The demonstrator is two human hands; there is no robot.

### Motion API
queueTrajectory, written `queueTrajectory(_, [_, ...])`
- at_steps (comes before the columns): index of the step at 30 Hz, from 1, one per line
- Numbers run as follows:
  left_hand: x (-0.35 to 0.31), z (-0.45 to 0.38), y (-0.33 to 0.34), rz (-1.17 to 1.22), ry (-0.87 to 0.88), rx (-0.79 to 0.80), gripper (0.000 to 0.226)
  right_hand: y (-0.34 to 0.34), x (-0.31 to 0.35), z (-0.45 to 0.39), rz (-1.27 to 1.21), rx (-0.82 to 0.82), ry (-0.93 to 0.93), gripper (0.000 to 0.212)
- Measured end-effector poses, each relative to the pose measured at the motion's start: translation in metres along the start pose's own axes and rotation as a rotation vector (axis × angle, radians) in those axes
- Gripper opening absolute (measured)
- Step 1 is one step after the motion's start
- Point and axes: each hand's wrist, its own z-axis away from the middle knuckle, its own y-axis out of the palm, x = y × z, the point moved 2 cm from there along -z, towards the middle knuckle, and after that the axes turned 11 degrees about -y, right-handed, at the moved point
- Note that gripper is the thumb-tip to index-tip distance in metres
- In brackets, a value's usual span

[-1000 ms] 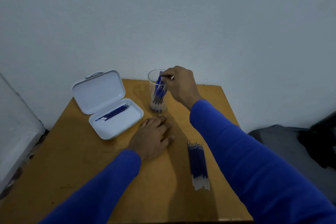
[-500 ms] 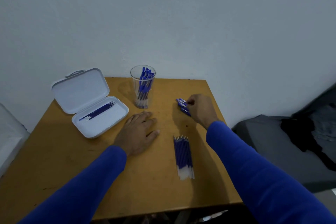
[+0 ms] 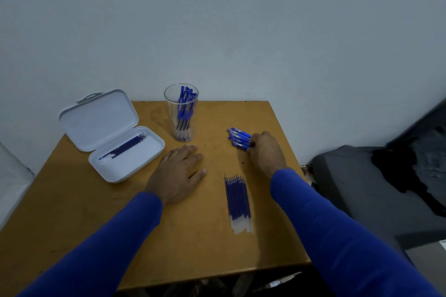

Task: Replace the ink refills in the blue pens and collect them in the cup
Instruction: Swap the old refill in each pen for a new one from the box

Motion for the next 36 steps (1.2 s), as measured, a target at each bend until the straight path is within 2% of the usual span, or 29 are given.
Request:
queueTrajectory(5, [0.001, -0.001, 0.002, -0.004, 0.003, -0.002, 0.059, 0.004, 0.0, 0.0, -0.029, -0.011, -0.001, 0.017])
queueTrajectory(11, [0.001, -0.001, 0.002, -0.02, -0.001, 0.007, 0.061, 0.005, -0.001, -0.001, -0.007, 0.005, -0.013, 0.006])
queueTrajectory(16, [0.0, 0.0, 0.001, -0.014, 0.002, 0.0, 0.06, 0.002, 0.0, -0.001, -0.007, 0.055, -0.012, 0.012])
queueTrajectory(25, [0.0, -0.001, 0.001, -0.011, -0.006, 0.011, 0.061, -0.001, 0.007, 0.003, -0.043, 0.062, 0.0, 0.01])
queueTrajectory(29, [0.002, -0.001, 0.002, -0.012, 0.002, 0.014, 0.061, -0.006, 0.018, 0.004, -0.068, 0.061, -0.006, 0.014])
queueTrajectory(33, [0.005, 0.008, -0.001, 0.028, -0.004, -0.005, 0.058, -0.015, 0.045, 0.004, -0.105, 0.175, 0.014, 0.021])
queueTrajectory(36, [0.014, 0.025, -0.004, 0.063, -0.016, -0.023, 0.054, -0.013, 0.07, 0.018, -0.174, 0.097, -0.06, 0.024])
